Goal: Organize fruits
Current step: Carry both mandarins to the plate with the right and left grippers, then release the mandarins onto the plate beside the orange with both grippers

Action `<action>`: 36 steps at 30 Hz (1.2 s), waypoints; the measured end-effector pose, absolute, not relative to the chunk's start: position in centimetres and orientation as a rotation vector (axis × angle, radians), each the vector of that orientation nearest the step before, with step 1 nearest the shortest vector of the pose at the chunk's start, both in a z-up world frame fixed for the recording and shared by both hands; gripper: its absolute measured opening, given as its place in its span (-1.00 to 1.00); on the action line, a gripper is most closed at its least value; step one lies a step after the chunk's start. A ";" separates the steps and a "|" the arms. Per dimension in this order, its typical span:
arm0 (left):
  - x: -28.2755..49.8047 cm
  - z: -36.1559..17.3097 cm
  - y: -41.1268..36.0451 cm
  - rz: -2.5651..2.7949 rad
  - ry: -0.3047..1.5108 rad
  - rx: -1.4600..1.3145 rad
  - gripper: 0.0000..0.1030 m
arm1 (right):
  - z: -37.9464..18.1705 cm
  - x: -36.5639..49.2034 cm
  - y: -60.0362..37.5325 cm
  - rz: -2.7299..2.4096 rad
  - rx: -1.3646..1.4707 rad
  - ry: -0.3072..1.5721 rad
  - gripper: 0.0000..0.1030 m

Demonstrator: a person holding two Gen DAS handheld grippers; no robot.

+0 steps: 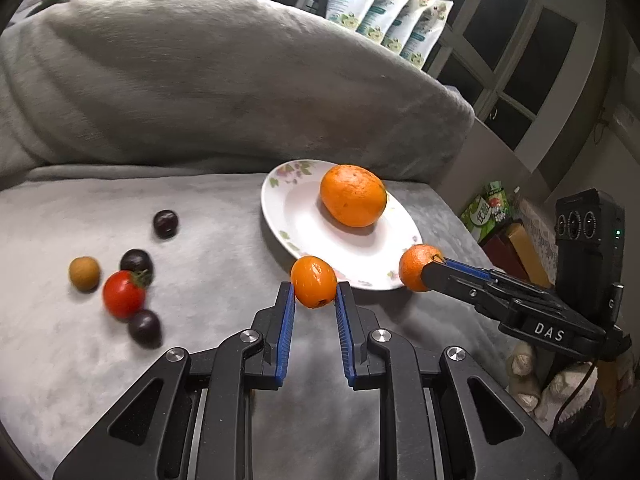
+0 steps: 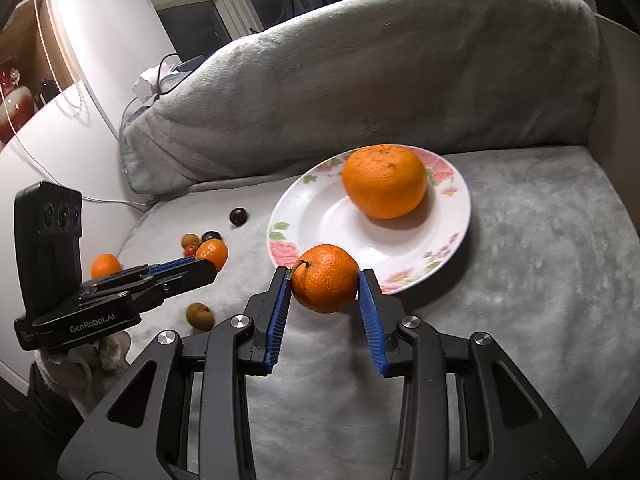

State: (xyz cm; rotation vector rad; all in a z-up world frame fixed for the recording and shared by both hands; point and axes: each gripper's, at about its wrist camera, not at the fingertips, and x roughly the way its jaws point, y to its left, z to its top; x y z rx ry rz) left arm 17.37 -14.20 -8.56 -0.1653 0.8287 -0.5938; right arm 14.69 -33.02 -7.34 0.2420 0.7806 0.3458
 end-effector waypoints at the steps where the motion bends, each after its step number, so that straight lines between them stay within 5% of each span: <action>1: 17.5 -8.7 -14.4 -0.592 0.832 -0.162 -0.63 | -7.4 14.8 -33.1 0.343 0.238 0.780 -0.29; 31: 20.1 -8.9 -17.9 -0.564 0.852 -0.070 -0.61 | -7.7 16.4 -33.0 0.272 0.120 0.779 -0.26; 36: 20.1 -8.7 -18.0 -0.561 0.838 -0.052 -0.40 | -7.3 16.3 -33.3 0.254 0.131 0.758 0.19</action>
